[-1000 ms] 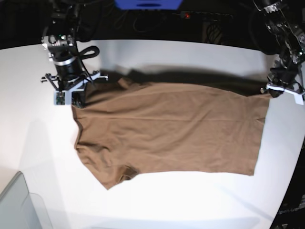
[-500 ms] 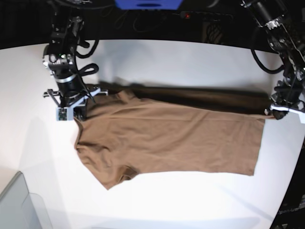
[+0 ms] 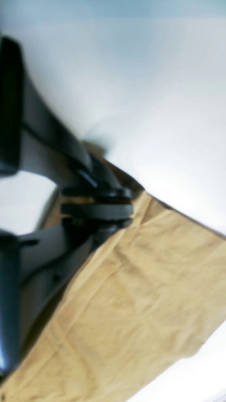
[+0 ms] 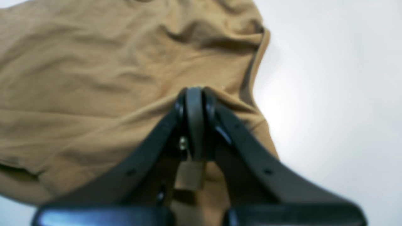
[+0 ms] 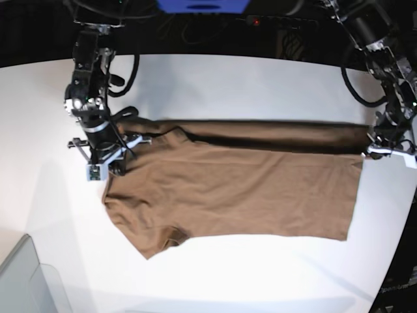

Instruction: Layout the t-shirt on the table in an organized manner, then fold the t-shirt properly

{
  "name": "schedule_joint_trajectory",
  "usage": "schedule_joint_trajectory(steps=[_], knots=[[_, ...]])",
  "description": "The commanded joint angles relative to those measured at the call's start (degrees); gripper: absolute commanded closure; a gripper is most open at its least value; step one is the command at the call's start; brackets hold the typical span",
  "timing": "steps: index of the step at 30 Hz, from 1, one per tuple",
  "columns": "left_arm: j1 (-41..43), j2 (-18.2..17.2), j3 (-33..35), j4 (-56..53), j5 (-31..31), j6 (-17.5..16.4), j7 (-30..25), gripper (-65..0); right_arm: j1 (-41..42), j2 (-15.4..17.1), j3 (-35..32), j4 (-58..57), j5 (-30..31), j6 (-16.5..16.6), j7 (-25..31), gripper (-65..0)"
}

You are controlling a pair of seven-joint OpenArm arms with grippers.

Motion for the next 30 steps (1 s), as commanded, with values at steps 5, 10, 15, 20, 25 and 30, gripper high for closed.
schedule_joint_trajectory(steps=[5,10,15,20,25,30], knots=[[-3.21,-1.72,-0.07,-2.87,-0.50,-0.30,-1.17,-0.1,2.45,0.35,-1.16,0.72,0.56,0.52,1.63,0.0],[-3.91,-1.99,-0.07,-4.02,-0.50,-0.39,-1.26,-0.1,3.07,0.35,-1.16,0.63,0.56,0.52,1.63,0.0],[-4.00,-1.99,-0.07,-4.02,-0.50,-0.39,-1.34,-0.1,4.39,0.35,-0.81,-3.23,0.56,0.52,2.07,0.0],[-4.88,-1.99,-0.07,-4.10,-0.50,-0.39,-1.34,-0.1,4.74,1.14,-1.08,-5.52,0.56,0.52,2.07,0.0],[-5.05,-1.99,-0.07,-6.04,-0.50,-0.39,-1.26,-3.2,4.83,1.14,-0.99,-5.34,0.56,0.52,1.71,0.0],[-5.05,-1.99,-0.07,-6.39,-0.50,-0.39,-1.17,-17.2,4.47,1.14,-0.72,-5.26,0.48,0.52,1.63,-14.0]])
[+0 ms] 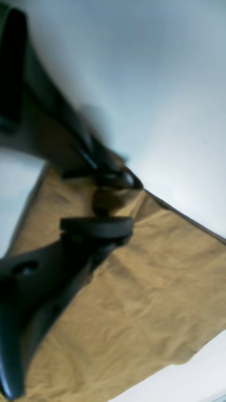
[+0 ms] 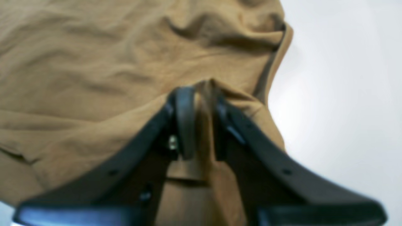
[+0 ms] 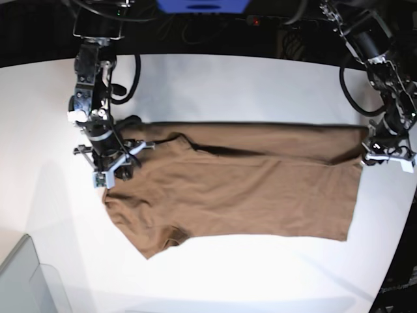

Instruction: Layout the t-shirt on the table in an organized manner, then fold the t-shirt properly

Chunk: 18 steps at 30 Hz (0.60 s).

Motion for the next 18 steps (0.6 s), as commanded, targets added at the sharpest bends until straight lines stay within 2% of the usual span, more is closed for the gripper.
schedule_joint_trajectory(steps=[1,4,10,14,18], knots=[[-0.88,-1.07,-0.09,0.87,-0.52,-0.37,-1.19,-18.5,0.58,0.09,0.11,1.35,0.46,0.52,1.36,-17.2],[-0.88,-1.07,-0.35,0.87,-0.61,-0.37,-1.28,-19.5,0.14,0.09,0.37,2.93,0.46,0.43,1.36,-22.3],[1.41,-0.89,-0.62,6.84,-1.13,-0.37,-0.84,-19.5,-3.64,-0.08,4.50,10.84,0.72,0.35,1.36,-27.7],[4.66,1.13,-3.52,12.03,-1.13,-0.37,-1.19,-19.5,-7.42,-0.08,5.82,13.30,0.72,0.35,1.80,-29.9],[6.16,1.66,-4.75,11.15,-0.96,-0.46,-1.19,-19.5,-9.62,-0.17,7.32,13.21,0.72,0.35,1.80,-29.8]])
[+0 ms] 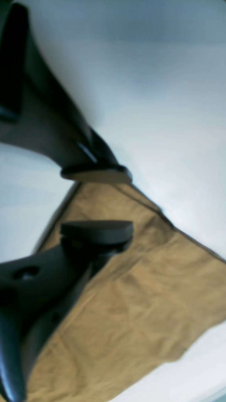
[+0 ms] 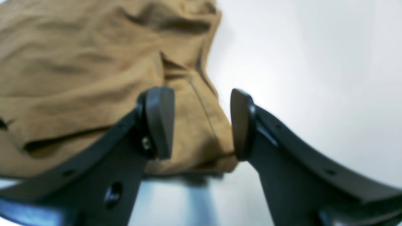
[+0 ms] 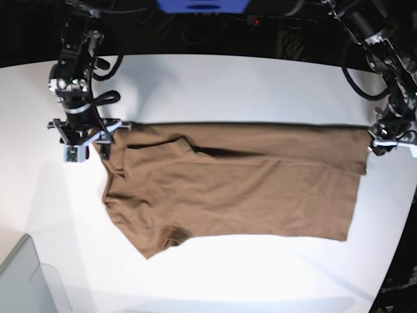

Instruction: Layout the t-shirt on the table in an organized manner, then fold the t-shirt properly

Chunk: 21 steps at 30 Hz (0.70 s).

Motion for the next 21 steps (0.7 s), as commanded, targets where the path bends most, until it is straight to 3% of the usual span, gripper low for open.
schedule_joint_trajectory(steps=[1,11,16,21], knots=[[0.06,-1.14,-0.25,0.35,-0.78,-0.35,-1.17,-19.5,0.20,0.29,0.23,0.99,0.39,0.37,1.69,-29.8],[-2.14,-1.49,-0.16,-9.05,-0.26,-0.35,-1.34,-19.5,-0.77,0.29,0.67,0.82,0.39,0.37,1.34,-30.1],[-2.23,-1.49,0.55,-9.58,-0.17,-0.35,-5.04,-19.5,-1.74,0.29,1.11,0.82,0.30,0.37,1.61,-35.5],[-1.70,-2.29,5.64,-9.58,-0.17,-0.35,-6.62,-19.0,-1.91,0.37,1.11,0.82,0.13,0.37,1.43,-38.1]])
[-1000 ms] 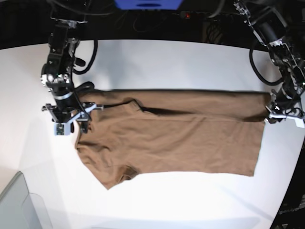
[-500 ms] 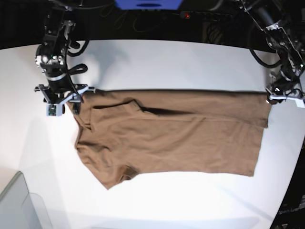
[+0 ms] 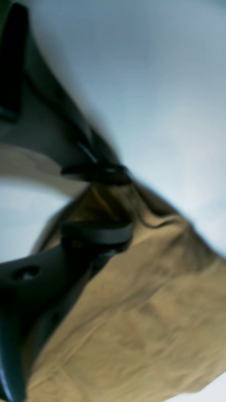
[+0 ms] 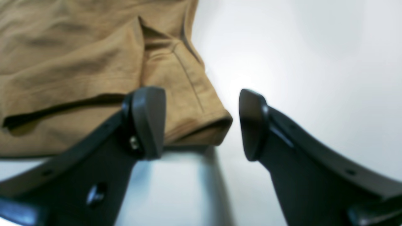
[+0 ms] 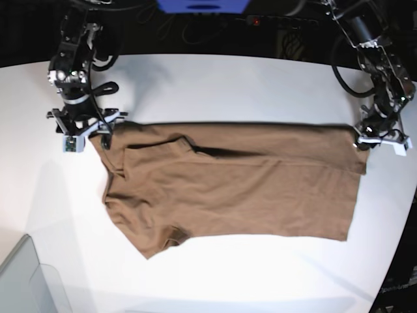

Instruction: Layout the t-shirt on the table in an organized manner, then fold the t-shirt properly

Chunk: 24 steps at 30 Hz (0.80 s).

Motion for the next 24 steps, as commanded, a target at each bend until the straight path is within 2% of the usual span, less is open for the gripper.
schedule_joint_trajectory(steps=[1,3,4,7,16,19,24], knots=[[-0.52,-1.59,0.23,0.91,-0.63,-0.46,-0.72,-18.9,0.49,0.37,0.11,1.08,0.11,0.37,1.54,-38.1],[-0.08,-1.67,0.58,0.91,-0.72,-0.46,-0.54,-16.8,0.49,0.37,0.20,1.17,0.11,0.37,1.45,-38.1],[0.10,-1.76,0.75,0.91,-0.72,-0.46,-0.54,-13.7,0.49,0.37,0.72,1.17,0.11,0.37,1.45,-38.1],[0.27,-1.67,1.02,1.00,-0.72,-0.46,-0.54,0.0,0.49,0.37,1.60,1.08,0.11,0.37,1.36,-38.1],[0.27,-1.76,0.67,1.00,-0.72,-0.46,-0.45,0.0,1.11,0.37,1.34,-4.90,0.11,0.37,1.80,-37.0],[0.54,-1.76,0.58,1.00,-0.72,-0.46,-0.45,0.0,1.11,0.37,1.34,-4.98,0.11,0.37,1.80,-28.4],[2.47,-1.76,0.58,1.79,-1.24,-0.46,-0.45,0.0,0.40,0.37,1.60,-4.98,0.11,0.46,1.80,-2.4]])
